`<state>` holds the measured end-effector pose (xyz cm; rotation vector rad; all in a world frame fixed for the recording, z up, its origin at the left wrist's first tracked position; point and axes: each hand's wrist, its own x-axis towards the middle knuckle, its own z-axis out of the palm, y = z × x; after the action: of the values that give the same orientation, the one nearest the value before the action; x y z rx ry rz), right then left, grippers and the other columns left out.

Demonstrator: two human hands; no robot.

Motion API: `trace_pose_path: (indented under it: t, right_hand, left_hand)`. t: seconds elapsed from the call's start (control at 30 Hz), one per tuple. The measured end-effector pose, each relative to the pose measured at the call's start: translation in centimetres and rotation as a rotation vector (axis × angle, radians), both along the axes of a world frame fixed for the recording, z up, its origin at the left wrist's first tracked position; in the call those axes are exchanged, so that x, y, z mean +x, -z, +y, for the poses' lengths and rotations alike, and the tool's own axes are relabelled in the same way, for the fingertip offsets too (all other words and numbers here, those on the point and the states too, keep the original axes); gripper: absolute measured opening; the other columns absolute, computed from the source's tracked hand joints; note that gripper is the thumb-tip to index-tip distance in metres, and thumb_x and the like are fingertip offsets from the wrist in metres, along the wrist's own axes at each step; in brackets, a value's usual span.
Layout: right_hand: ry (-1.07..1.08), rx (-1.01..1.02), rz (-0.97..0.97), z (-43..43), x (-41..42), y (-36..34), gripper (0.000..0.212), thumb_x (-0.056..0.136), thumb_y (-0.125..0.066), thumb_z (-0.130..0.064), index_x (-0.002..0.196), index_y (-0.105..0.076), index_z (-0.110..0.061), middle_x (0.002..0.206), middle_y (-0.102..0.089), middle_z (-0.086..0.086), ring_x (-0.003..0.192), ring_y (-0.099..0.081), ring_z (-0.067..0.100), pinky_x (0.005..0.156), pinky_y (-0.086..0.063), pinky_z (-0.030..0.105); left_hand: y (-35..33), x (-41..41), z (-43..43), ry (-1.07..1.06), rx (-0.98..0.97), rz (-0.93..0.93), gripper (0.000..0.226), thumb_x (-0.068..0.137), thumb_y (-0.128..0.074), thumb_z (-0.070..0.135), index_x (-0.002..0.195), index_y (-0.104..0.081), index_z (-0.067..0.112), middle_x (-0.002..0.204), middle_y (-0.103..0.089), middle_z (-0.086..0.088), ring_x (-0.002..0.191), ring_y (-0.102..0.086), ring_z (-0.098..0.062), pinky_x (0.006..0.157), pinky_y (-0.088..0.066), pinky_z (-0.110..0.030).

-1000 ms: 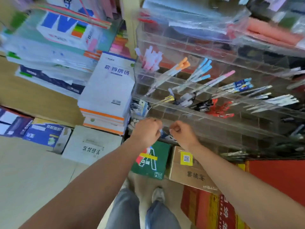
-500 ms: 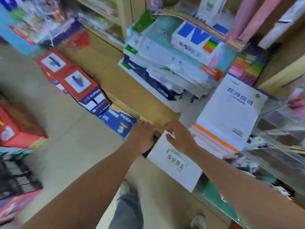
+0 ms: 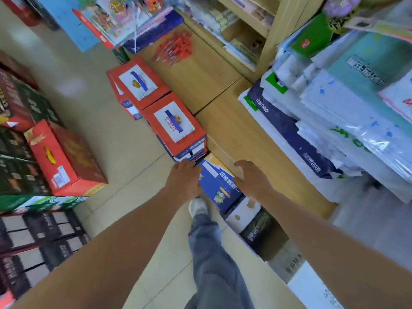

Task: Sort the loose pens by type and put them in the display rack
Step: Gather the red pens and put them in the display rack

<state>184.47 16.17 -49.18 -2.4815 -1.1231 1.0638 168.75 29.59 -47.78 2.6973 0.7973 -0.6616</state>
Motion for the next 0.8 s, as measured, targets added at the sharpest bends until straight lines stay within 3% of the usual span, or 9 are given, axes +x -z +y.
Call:
trace_pose_path:
  t: [0.4, 0.8]
  right_hand:
    - [-0.052, -0.051, 0.035, 26.1, 6.6, 5.8, 0.048, 0.093, -0.054, -0.018, 0.139, -0.041, -0.017, 0.139, -0.042, 0.008, 0.124, -0.048, 0.026, 0.100, -0.041, 0.035]
    - [0.135, -0.020, 0.066, 44.4, 11.4, 11.5, 0.051, 0.092, -0.055, -0.017, 0.140, -0.039, -0.014, 0.141, -0.038, 0.010, 0.121, -0.049, 0.028, 0.096, -0.038, 0.031]
  left_hand:
    - [5.3, 6.8, 25.2, -0.110, -0.054, -0.021, 0.052, 0.093, -0.049, 0.026, 0.143, -0.036, 0.018, 0.146, -0.039, -0.005, 0.136, -0.031, -0.024, 0.108, -0.027, -0.033]
    - [10.6, 15.5, 48.1, -0.070, -0.024, -0.046, 0.054, 0.092, -0.048, 0.022, 0.143, -0.034, 0.010, 0.147, -0.036, -0.009, 0.132, -0.034, -0.029, 0.103, -0.033, -0.040]
